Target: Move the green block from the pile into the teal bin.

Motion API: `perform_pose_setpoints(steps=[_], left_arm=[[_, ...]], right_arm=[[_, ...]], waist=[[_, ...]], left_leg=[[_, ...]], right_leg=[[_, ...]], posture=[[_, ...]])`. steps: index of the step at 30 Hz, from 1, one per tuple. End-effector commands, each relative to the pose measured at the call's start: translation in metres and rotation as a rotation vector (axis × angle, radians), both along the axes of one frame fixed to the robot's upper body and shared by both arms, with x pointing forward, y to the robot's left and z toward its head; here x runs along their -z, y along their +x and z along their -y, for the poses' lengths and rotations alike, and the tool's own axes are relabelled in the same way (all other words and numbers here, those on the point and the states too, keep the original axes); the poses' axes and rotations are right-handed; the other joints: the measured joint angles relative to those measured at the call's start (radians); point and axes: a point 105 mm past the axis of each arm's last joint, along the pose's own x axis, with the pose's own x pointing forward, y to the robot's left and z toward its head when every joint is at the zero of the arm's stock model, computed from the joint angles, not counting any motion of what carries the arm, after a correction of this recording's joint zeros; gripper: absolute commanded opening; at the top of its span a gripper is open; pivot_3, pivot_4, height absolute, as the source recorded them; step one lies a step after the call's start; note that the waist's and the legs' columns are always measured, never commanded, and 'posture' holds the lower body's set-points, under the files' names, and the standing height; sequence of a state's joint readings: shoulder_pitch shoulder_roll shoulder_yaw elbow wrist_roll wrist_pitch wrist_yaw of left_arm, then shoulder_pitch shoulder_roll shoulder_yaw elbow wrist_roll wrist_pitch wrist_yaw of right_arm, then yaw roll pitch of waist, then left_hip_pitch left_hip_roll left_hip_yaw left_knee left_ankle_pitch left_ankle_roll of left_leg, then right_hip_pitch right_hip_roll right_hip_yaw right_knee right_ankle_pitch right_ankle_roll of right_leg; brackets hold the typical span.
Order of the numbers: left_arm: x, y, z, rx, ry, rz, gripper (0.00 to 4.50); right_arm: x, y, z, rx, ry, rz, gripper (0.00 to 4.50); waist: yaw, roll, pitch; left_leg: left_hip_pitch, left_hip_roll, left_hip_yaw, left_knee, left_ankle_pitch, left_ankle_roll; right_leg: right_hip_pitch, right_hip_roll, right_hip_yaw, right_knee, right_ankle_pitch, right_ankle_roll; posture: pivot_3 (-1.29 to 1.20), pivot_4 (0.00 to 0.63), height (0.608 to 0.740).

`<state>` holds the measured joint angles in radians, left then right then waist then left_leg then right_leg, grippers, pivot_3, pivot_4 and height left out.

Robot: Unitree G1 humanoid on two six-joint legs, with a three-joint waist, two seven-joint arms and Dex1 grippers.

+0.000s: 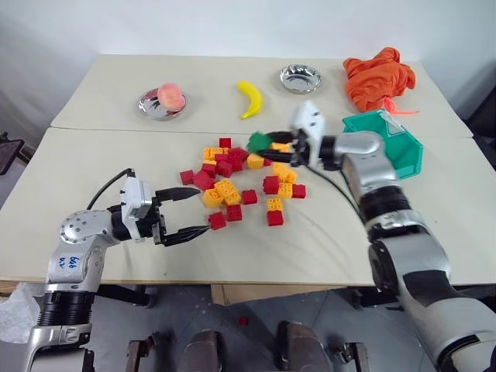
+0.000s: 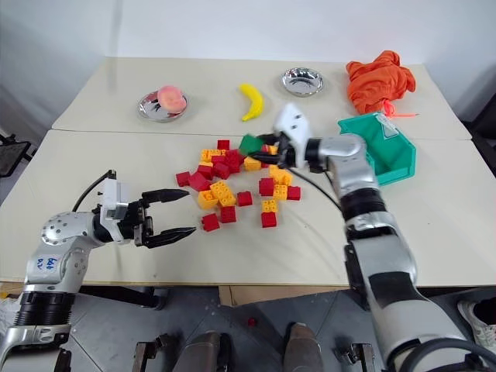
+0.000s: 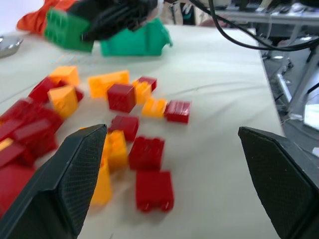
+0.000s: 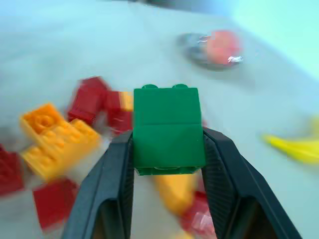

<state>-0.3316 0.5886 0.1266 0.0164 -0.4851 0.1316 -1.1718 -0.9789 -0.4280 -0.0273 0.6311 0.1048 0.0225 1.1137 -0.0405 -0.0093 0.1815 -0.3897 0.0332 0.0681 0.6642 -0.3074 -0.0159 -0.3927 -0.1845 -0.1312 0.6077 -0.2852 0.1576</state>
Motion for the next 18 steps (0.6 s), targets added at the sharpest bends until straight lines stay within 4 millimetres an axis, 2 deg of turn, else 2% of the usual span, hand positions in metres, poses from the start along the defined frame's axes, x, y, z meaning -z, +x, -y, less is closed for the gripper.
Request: perform_pose_setpoints(steps=[1,6,7,9,12,18], left_arm=[[-0.005,-0.006,0.008,0.020,-0.021,0.027,4.50],[0.001,-0.006,0.012,0.025,-0.031,0.023,4.50],[0.002,-0.005,0.013,0.029,-0.033,0.023,4.50],[0.004,-0.005,0.015,0.037,-0.035,0.023,4.50],[0.005,-0.003,0.018,0.054,-0.035,0.028,4.50],[0.003,0.001,0.023,0.072,-0.038,0.042,4.50]], right_arm=[[-0.004,-0.027,0.051,0.138,0.058,-0.011,1.46],[0.052,-0.067,0.130,0.478,0.020,-0.142,1.46],[0.062,-0.074,0.140,0.526,0.017,-0.166,1.46],[0.074,-0.085,0.148,0.573,0.047,-0.204,1.46],[0.074,-0.094,0.148,0.589,0.094,-0.190,1.46],[0.035,-0.086,0.157,0.645,0.188,-0.051,1.46]], waist=[[0.014,0.000,0.000],[0.021,0.000,0.000],[0.020,0.000,0.000],[0.016,0.000,0.000],[0.010,0.001,0.000],[0.018,0.000,0.000]], left_leg=[[0.000,0.000,0.000,0.000,0.000,0.000],[0.000,0.000,0.002,0.000,0.000,0.000],[0.000,0.000,0.002,0.000,0.000,0.000],[0.001,0.000,0.003,0.000,0.000,0.000],[0.002,0.000,0.004,0.000,0.000,0.000],[0.002,0.000,0.004,0.001,0.000,0.001]], right_leg=[[0.000,0.000,0.000,-0.001,0.000,0.000],[0.000,0.000,0.000,-0.001,0.000,0.000],[0.000,0.000,0.001,-0.001,0.000,0.000],[0.000,0.000,0.001,-0.001,0.000,0.000],[0.000,0.000,0.003,0.000,0.000,0.000],[0.000,0.000,0.003,0.000,0.000,0.000]], posture=[[0.00,0.150,0.740],[0.00,0.150,0.740],[0.00,0.150,0.740],[0.00,0.150,0.740],[0.00,0.150,0.740],[0.00,0.150,0.740]])
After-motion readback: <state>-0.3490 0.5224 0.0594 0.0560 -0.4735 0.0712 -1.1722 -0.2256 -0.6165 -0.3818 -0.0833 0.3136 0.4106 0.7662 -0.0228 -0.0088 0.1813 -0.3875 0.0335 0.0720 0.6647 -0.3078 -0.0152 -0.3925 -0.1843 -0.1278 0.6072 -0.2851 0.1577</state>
